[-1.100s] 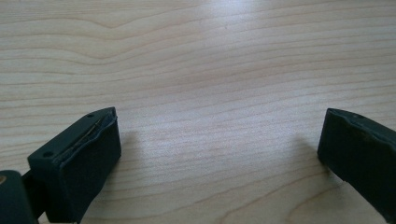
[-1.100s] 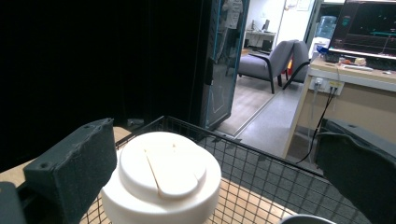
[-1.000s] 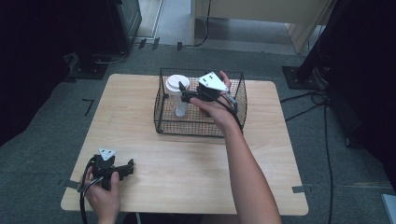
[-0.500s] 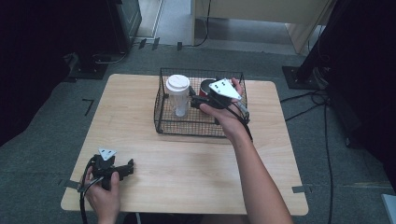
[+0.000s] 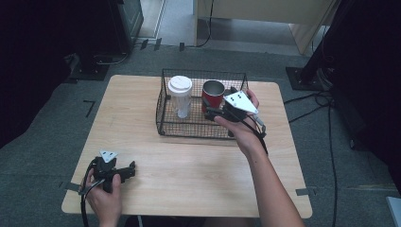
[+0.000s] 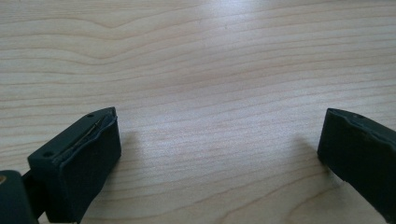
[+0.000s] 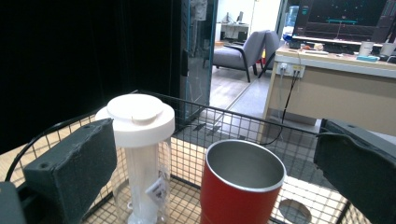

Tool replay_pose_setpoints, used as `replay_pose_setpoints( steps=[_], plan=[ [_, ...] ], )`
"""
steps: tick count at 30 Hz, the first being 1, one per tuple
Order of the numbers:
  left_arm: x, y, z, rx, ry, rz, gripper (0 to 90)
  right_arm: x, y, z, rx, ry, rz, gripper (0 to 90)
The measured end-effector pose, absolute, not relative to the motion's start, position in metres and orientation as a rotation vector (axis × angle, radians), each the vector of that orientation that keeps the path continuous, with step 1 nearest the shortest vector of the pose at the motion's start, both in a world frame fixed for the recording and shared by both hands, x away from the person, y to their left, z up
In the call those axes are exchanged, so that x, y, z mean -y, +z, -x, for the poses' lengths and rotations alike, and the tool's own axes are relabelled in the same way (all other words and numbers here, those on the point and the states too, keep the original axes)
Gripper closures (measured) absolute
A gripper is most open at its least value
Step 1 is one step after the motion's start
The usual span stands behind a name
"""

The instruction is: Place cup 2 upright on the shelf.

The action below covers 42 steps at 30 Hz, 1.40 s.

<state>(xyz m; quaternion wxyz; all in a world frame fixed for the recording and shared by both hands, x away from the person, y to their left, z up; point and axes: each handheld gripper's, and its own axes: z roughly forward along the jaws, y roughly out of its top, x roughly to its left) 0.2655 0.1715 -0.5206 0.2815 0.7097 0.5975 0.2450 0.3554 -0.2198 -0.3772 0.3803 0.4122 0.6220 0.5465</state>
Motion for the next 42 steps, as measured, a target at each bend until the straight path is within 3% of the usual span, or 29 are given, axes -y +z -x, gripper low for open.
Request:
replay_pose_setpoints(
  steps=[42],
  plan=[
    [-0.172, -0.521, -0.265, -1.6, 0.657, -1.902, 0.0, 0.295, -0.416, -0.272, -1.556, 1.309, -1.081, 0.0]
  ],
)
